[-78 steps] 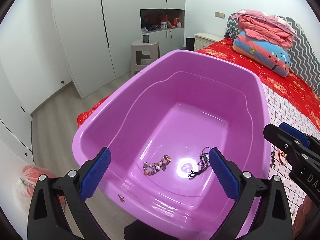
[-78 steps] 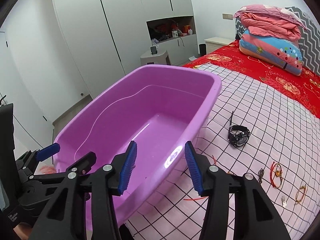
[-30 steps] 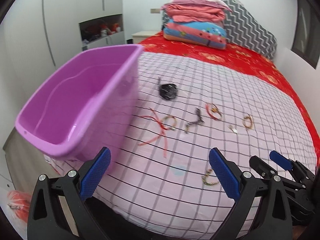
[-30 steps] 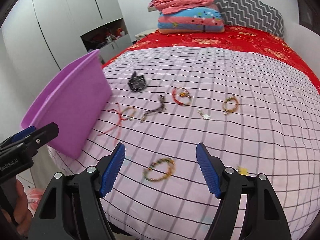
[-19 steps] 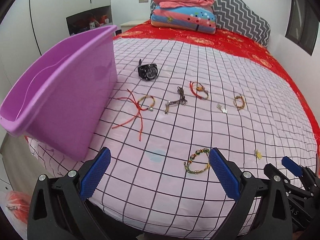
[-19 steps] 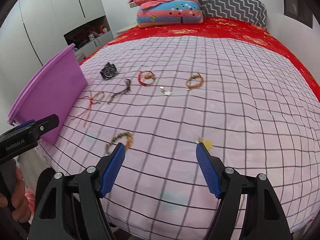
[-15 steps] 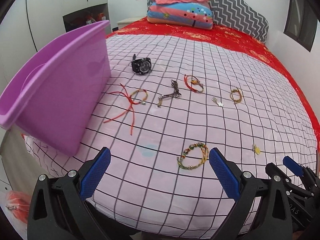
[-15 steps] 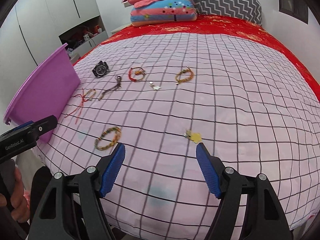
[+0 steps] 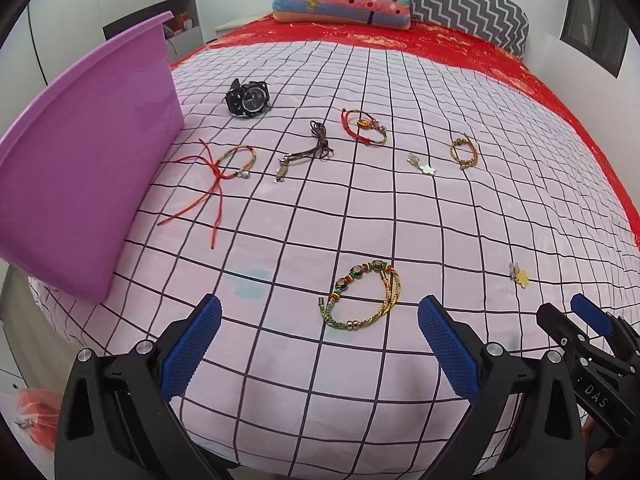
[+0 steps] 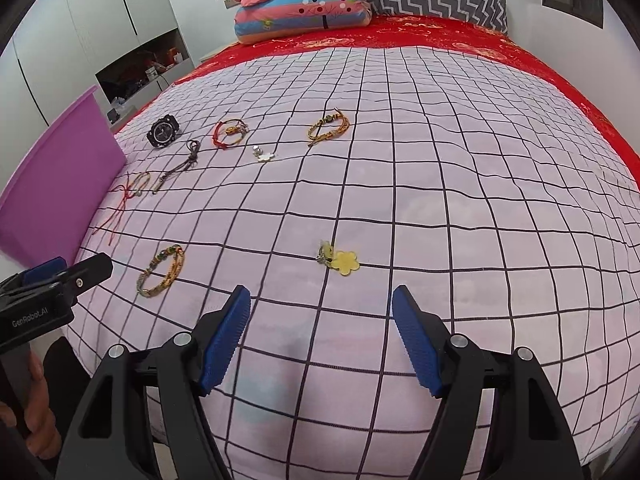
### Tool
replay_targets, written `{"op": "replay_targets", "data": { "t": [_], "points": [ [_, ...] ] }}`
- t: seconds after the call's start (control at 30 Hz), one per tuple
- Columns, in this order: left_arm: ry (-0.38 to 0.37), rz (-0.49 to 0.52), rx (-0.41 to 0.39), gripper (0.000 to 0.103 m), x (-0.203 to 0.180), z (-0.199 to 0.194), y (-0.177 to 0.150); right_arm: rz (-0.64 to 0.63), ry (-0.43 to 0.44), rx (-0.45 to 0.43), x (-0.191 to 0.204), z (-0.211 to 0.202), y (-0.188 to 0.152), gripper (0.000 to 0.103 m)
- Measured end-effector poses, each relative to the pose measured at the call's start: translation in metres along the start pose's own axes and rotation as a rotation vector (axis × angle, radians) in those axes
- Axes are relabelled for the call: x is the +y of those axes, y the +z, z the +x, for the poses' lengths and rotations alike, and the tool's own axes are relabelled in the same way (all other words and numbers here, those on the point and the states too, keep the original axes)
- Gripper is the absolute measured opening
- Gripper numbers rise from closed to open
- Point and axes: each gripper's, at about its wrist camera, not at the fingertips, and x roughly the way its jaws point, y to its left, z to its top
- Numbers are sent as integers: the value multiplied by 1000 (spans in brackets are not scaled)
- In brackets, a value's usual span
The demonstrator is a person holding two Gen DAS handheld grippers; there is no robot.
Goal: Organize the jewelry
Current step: 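Grasp the braided rasta bracelet with left tool while right tool grasps yellow flower charm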
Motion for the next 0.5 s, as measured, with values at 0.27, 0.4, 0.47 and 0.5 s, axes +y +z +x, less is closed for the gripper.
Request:
{"op": "replay_targets", "data": {
  "t": [0.27,0.4,0.47,0.5],
  "points": [
    [10,-4,47,97,-4,31,0,-28,-15,16,-6,24,4,70],
    [14,-2,64,97,-7,42,1,-33,-21,23,-8,33,7,70],
    [14,2,73,97,-8,48,1,-34,-21,30,-9,38,8,70],
    [12,2,76,97,-9,50,1,-33,-21,32,-9,40,9,70]
  ]
}}
